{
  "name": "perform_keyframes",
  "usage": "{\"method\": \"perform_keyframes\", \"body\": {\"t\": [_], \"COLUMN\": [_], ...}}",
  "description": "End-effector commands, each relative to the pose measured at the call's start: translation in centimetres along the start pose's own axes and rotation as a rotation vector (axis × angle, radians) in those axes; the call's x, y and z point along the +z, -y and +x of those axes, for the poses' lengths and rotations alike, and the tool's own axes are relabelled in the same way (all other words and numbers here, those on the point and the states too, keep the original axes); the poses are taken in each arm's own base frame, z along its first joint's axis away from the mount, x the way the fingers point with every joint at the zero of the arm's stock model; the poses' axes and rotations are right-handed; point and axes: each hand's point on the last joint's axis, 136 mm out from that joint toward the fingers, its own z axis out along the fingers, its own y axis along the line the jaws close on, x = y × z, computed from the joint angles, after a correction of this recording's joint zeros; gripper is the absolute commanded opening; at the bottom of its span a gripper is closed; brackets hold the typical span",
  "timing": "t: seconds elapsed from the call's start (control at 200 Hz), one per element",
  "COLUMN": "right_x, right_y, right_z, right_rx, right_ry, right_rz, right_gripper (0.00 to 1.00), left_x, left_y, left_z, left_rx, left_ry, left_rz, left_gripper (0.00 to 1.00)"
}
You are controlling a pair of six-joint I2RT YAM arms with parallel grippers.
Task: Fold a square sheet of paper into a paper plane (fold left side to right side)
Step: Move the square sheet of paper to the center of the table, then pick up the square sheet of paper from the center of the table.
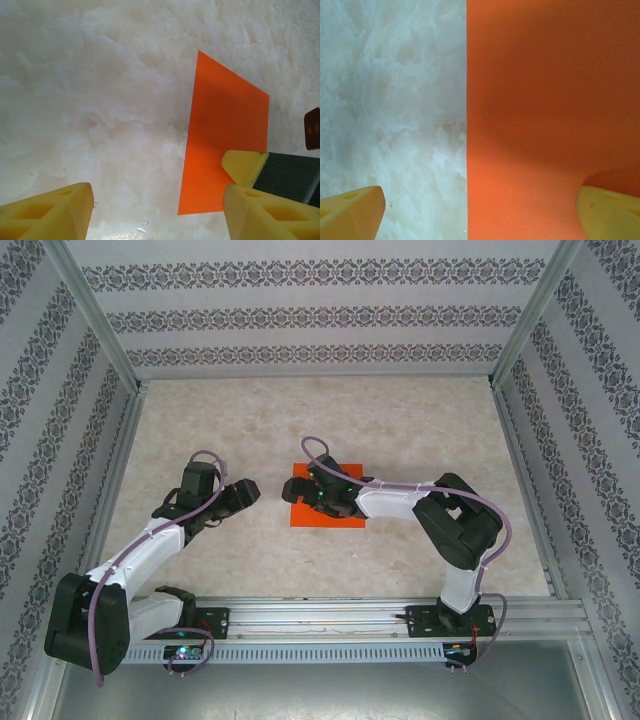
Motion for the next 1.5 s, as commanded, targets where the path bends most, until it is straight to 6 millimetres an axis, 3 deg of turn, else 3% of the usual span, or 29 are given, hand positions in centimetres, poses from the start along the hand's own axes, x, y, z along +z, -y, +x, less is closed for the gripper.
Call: {"method": "perform_keyframes", "body": {"t": [0.0,0.14,0.395,0.575,0.719,0.949,1.174,1.494], "right_x": [-0.8,-3.4,-6.8,-6.2,-4.9,-3.0,-1.8,-1.2], "right_y": [-0.4,0.1,7.4,10.2,10.8,10.9,11.2,9.9], "right_z": [-0.1,-2.1,-6.4,-8.6,-9.9,-10.0,-8.6,-6.3], "right_rx": [-0.065,-0.149,-0.232,-0.258,-0.26,-0.259,-0.251,-0.264], "right_ry": [-0.017,0.016,0.033,0.001,-0.008,-0.05,-0.1,-0.148], "right_rz": [0.018,0.037,0.274,0.38,0.391,0.386,0.38,0.349], "right_gripper": [0.98,0.98,0.98,0.98,0.98,0.98,0.98,0.98], "left_x": [-0.1,0.8,5.4,8.7,10.4,12.0,13.2,13.6], "left_y": [1.1,2.2,5.9,8.3,8.4,7.0,5.8,4.6], "left_z": [-0.1,0.6,4.0,5.3,5.6,6.7,8.2,9.1], "left_rx": [-0.012,-0.037,-0.011,0.008,0.023,0.018,0.004,0.004], "left_ry": [-0.01,-0.062,-0.23,-0.276,-0.281,-0.312,-0.358,-0.379], "left_rz": [0.033,0.093,0.182,0.204,0.162,0.094,0.055,0.006], "left_gripper": [0.65,0.55,0.37,0.28,0.26,0.22,0.21,0.2]}}
